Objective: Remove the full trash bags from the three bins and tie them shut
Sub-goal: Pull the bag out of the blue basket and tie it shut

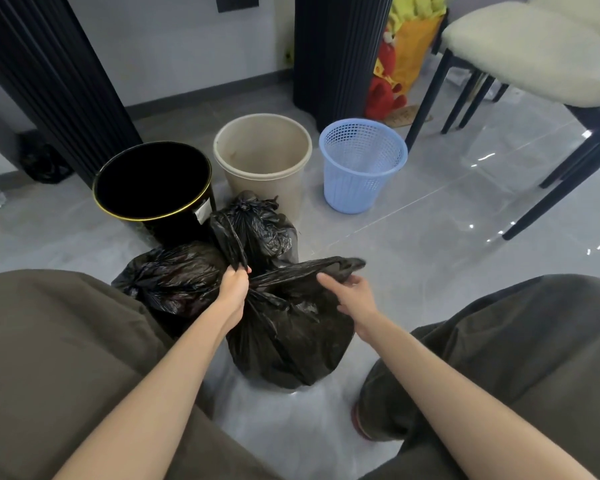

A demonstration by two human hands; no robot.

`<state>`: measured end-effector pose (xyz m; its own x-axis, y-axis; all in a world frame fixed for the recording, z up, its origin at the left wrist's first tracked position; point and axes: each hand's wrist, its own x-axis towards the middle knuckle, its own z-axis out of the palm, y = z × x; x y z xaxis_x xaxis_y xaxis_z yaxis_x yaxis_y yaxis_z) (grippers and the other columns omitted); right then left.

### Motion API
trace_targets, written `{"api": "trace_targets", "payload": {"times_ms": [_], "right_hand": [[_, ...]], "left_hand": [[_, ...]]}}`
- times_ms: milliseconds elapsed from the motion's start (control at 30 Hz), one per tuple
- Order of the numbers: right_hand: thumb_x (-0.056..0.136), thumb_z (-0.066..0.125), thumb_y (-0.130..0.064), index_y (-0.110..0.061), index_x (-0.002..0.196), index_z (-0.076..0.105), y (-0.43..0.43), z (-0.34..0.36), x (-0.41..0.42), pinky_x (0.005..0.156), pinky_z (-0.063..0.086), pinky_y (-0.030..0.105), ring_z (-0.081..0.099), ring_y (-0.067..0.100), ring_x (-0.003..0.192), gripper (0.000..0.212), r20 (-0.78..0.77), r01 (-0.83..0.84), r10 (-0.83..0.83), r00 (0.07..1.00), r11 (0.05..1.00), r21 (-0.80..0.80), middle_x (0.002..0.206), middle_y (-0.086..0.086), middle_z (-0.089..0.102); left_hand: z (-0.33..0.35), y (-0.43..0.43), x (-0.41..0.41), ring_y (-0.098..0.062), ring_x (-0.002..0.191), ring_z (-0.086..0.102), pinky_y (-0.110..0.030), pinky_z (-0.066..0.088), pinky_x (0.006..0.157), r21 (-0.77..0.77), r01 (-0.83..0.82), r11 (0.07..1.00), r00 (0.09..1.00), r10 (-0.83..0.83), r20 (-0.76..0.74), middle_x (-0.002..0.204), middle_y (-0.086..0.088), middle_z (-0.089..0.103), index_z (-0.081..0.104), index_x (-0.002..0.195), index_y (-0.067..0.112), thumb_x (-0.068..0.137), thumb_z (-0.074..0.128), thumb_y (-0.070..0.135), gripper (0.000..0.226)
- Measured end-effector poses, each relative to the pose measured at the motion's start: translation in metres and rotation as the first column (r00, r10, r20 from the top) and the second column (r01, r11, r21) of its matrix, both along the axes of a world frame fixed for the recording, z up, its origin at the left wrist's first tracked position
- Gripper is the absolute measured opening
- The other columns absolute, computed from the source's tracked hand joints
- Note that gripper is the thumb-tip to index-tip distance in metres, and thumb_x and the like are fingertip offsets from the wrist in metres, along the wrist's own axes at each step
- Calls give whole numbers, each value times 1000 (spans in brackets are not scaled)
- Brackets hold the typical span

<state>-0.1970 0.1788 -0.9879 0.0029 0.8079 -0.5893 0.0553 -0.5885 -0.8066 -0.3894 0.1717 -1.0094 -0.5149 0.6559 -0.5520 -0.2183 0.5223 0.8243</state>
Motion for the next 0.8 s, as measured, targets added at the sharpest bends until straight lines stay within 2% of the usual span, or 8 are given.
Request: {"api": "trace_targets", "payload": {"times_ms": [100, 200, 267, 433, 567, 633, 700, 800], "right_hand": [[62, 78, -54, -16, 100, 58, 2, -23, -20, 88, 52, 30, 61, 15, 97, 57, 217, -36, 39, 975, 999, -20, 102, -4, 64], [82, 67, -34, -13, 92, 67, 6, -38, -22, 91, 48, 34, 62, 25, 101, 23, 325, 24, -16, 946, 999, -21, 100, 4, 68], [92, 56, -27, -8, 106, 65, 4, -35, -20, 92, 48, 35, 61, 26, 100, 25, 314, 78, -70, 947, 997, -12, 103, 7, 67], [96, 48, -21, -10, 100, 63, 22, -10, -5, 76, 43, 26, 56, 15, 81, 19, 51, 454, -472, 880, 868, 202, 88, 1, 61], [99, 32, -13, -6, 112, 55, 35, -14, 6, 68, 49, 29, 61, 23, 88, 27, -389, 529, -552, 738, 830, -176, 103, 15, 66], [96, 28, -11, -9, 95, 50, 36, -15, 5, 64, 49, 31, 61, 24, 71, 23, -425, 489, -553, 717, 833, -258, 75, 15, 68], [92, 26, -8, -15, 76, 38, 37, -13, 0, 51, 42, 24, 39, 13, 36, 22, -397, 498, -559, 728, 829, -255, 36, -2, 40], [92, 26, -6, -17, 74, 35, 38, -8, -11, 33, 21, 18, 17, 7, 29, 23, -339, 431, -464, 818, 886, -173, 36, -8, 21]], "left_hand": [[-2, -1, 2, -15, 101, 38, -24, 28, 92, -16, 10, 1000, 1000, -10, 20, 96, -6, 45, 41, 70, 16, 100, 31, 10, 33], [-3, -2, 0, -16, 101, 40, -29, 31, 95, -21, -1, 1000, 1000, 2, 18, 96, -7, 47, 42, 69, 16, 100, 32, 10, 33], [-5, -2, -2, -18, 100, 41, -33, 33, 101, -21, -11, 1000, 1000, 11, 15, 100, -7, 46, 44, 70, 16, 100, 32, 13, 32], [-4, -6, -9, -22, 104, 47, -32, 36, 92, -28, -35, 999, 999, 36, 11, 96, -7, 51, 51, 84, 12, 101, 31, 18, 27], [0, -8, -7, -31, 114, 50, -32, 36, 90, -43, -24, 999, 1000, 24, 0, 116, -22, 53, 51, 83, 12, 100, 32, 14, 25], [1, -9, -4, -34, 122, 47, -33, 37, 94, -45, 0, 999, 1000, -2, -31, 120, -24, 54, 54, 95, 7, 101, 32, 14, 23], [4, -10, -1, -32, 116, 50, -32, 36, 90, -31, 50, 998, 998, -51, -48, 101, -16, 55, 51, 82, 12, 100, 33, 15, 26], [8, -14, 1, -22, 92, 51, -33, 36, 85, -24, 154, 988, 988, -154, 31, 90, -5, 53, 47, 72, 19, 92, 41, 19, 20]]}}
